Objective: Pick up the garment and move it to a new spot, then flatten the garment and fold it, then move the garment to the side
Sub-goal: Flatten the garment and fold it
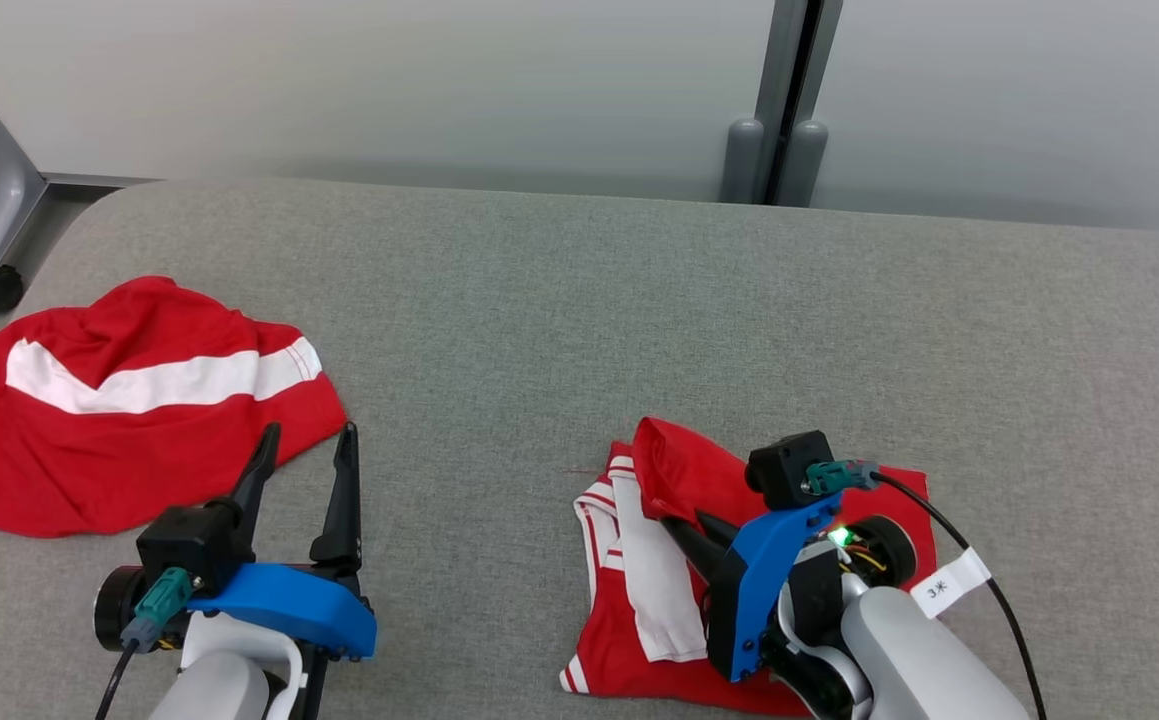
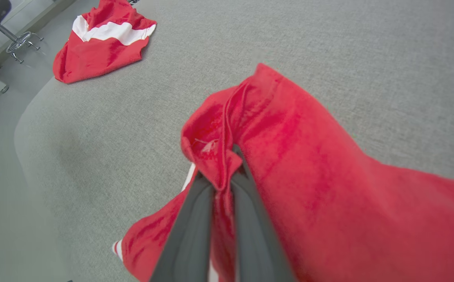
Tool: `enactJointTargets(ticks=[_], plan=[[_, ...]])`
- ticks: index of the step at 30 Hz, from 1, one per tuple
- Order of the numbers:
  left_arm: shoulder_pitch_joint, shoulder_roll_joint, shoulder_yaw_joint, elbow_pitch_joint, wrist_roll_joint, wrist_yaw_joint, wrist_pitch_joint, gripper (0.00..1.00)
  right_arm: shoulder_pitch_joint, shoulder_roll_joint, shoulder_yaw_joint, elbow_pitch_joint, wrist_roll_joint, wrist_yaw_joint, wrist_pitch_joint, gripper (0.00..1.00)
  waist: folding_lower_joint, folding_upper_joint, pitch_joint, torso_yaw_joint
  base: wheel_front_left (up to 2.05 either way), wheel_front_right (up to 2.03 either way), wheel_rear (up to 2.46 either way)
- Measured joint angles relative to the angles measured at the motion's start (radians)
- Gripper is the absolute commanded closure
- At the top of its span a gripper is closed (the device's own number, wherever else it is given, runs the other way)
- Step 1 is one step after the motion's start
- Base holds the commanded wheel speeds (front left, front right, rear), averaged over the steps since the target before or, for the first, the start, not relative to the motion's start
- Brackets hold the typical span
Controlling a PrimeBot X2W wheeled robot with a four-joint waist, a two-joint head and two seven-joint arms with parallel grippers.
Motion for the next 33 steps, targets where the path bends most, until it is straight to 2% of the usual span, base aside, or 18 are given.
enactJointTargets(ticks=[8,9,10,16,21,23,24,28,30,31,33], plan=[[-0.009,-0.003,-0.009,0.012,0.000,-0.002,0.000,0.00,-0.051,-0.001,0.080,0.101,0.097,0.000,-0.017,1.00,0.0000,0.0000,0.000,0.010,0.00,0.00,0.00],[-0.011,-0.004,-0.010,0.013,0.000,-0.003,0.000,0.00,-0.056,-0.001,0.091,0.113,0.106,0.000,-0.021,0.53,0.0000,-0.0002,-0.001,0.010,0.00,0.00,0.00],[-0.013,-0.003,-0.011,0.014,0.000,-0.003,0.000,0.00,-0.063,0.000,0.099,0.125,0.117,0.000,-0.028,0.00,0.0000,-0.0002,-0.002,0.011,0.00,0.00,0.00],[-0.015,-0.006,-0.012,0.022,-0.001,-0.009,0.000,0.00,-0.101,0.000,0.160,0.139,0.259,0.000,-0.088,0.00,-0.0001,-0.0002,-0.013,0.013,0.00,0.00,0.00],[-0.008,0.001,-0.011,0.022,-0.005,-0.008,-0.001,0.00,-0.135,0.001,0.144,0.062,0.442,0.000,-0.216,0.00,0.0000,-0.0003,-0.032,0.006,0.00,0.00,0.00],[0.005,0.005,-0.008,0.020,-0.008,-0.002,-0.002,0.00,-0.147,0.001,0.115,0.043,0.457,0.000,-0.273,0.00,-0.0001,-0.0003,-0.041,-0.002,0.00,0.00,0.00],[0.010,0.006,-0.006,0.017,-0.008,-0.001,-0.002,0.00,-0.153,0.001,0.086,0.042,0.434,0.000,-0.304,0.00,-0.0001,-0.0002,-0.044,-0.007,0.00,0.00,0.00],[0.029,0.010,0.001,0.004,-0.011,0.007,-0.002,0.00,-0.151,-0.024,-0.059,0.065,0.202,0.000,-0.364,0.00,-0.0001,-0.0002,-0.058,-0.029,0.00,0.00,0.00],[0.040,0.014,0.007,-0.002,-0.016,0.011,-0.002,0.00,-0.121,-0.057,-0.144,0.053,0.094,0.000,-0.363,0.00,-0.0001,-0.0003,-0.062,-0.040,0.00,0.00,0.00],[0.045,0.015,0.009,-0.009,-0.017,0.015,-0.002,0.00,-0.060,-0.081,-0.225,0.036,-0.012,0.000,-0.342,0.00,-0.0002,-0.0003,-0.066,-0.048,0.00,0.00,0.00],[0.047,0.017,0.011,-0.014,-0.018,0.016,-0.002,0.00,0.012,-0.092,-0.292,0.012,-0.123,0.000,-0.303,0.00,-0.0001,-0.0002,-0.066,-0.053,0.00,0.00,0.00]])
